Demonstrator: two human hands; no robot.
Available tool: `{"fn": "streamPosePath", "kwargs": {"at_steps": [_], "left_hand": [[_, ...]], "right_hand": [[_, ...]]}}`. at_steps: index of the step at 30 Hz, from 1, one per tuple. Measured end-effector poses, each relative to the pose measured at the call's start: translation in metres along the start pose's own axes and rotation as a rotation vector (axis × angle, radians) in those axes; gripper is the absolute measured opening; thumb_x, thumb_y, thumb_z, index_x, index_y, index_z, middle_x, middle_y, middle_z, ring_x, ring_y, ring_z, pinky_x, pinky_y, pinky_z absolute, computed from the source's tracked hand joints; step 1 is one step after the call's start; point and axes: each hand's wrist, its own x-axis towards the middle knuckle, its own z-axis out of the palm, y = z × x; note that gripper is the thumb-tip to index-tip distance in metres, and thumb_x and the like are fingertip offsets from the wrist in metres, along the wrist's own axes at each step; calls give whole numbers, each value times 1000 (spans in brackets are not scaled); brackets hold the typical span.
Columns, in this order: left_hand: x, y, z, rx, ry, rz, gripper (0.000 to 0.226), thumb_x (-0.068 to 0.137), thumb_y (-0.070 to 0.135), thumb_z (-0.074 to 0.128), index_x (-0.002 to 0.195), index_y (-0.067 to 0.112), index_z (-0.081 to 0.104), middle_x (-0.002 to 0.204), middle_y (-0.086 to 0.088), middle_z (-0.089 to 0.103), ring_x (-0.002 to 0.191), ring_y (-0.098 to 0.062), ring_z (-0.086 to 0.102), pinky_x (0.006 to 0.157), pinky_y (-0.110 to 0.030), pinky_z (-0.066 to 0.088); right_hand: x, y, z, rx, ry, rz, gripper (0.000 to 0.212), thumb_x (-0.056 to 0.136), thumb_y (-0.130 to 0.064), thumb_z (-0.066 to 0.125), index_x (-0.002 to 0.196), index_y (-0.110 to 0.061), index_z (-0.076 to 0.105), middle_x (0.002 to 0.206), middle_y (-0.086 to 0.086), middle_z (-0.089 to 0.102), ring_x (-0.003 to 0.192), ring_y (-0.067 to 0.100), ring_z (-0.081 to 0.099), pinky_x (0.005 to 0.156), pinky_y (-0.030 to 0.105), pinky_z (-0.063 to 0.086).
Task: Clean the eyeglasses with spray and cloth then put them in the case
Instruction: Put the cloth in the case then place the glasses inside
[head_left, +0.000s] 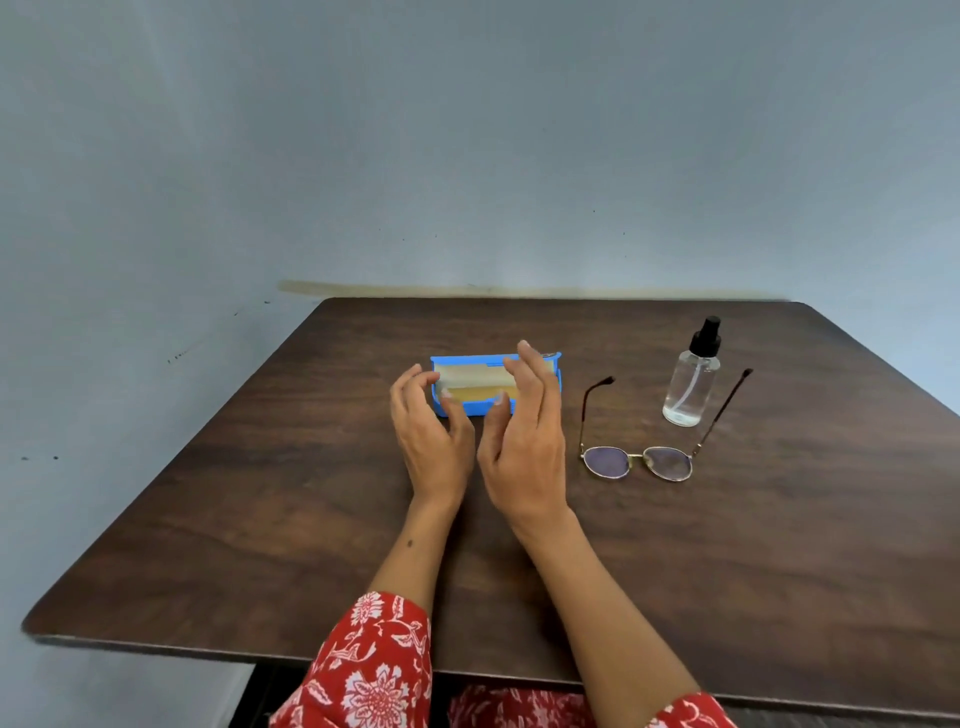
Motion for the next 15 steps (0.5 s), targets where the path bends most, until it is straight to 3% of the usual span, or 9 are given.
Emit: {"fn": "streamPosePath", "kwargs": {"at_steps": [3,7,11,13,15], "left_hand": [[-14,15,4,-80,-46,38,33,91,32,43,105,5,56,105,-2,60,95,-18,59,79,-38,51],[-32,29,14,-194,-295,23,33,85,39,54,101,11,58,93,2,66,79,-7,62,72,-22,52],[-42,29,25,-146,-553,-66,31,73,30,77,95,21,58,90,7,66,80,-9,62,71,-22,53],[-43,28,28,-119,-615,-105,32,70,27,81,93,21,60,90,8,66,82,-8,63,72,-19,53],[-41,28,27,-104,-665,-138,28,70,28,81,91,22,63,89,9,67,82,-6,64,74,-16,53]], "right_hand": [[10,-2,-28,45,122,-98,31,91,-2,42,122,-3,45,132,20,46,121,26,48,103,28,39],[26,8,-69,-15,444,-63,32,88,0,45,119,3,50,127,25,49,122,28,46,102,39,38],[33,45,-102,-82,701,306,46,73,9,41,117,5,49,125,13,49,116,29,48,99,46,38],[27,68,-112,-101,654,588,51,71,8,38,121,1,47,123,8,48,113,27,49,99,39,39],[19,88,-121,-73,481,921,47,78,6,40,123,-5,49,123,10,52,112,25,52,96,29,37]]}}
